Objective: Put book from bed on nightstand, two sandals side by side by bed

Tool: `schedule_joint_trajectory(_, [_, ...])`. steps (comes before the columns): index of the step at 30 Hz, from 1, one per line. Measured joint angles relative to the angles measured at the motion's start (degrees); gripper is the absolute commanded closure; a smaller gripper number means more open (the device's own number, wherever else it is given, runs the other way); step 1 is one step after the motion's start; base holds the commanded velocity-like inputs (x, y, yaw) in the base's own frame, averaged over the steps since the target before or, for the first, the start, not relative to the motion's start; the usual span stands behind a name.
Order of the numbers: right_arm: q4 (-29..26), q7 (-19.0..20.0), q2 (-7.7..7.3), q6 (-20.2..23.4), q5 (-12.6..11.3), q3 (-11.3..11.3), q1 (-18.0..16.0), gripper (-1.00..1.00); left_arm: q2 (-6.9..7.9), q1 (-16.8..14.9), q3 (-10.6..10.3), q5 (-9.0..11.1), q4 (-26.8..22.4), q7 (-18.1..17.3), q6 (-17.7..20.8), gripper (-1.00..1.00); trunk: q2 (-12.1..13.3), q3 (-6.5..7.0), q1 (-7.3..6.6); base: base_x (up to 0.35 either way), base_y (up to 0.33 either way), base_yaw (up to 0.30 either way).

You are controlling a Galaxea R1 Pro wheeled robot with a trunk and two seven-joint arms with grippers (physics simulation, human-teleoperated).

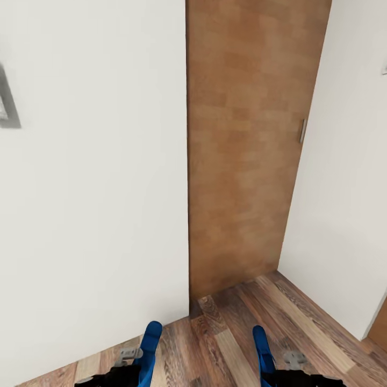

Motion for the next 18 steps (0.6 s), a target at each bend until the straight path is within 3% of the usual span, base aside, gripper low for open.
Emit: schedule_joint_trajectory(18, [0.0,-0.05,0.0,0.0,0.0,-0.08,0.0,1.0,-0.06,0.14,0.01,0.02,0.0,-0.13,-0.29,1.0,0.0,0.0,0.0,0.0,0.0,0.294])
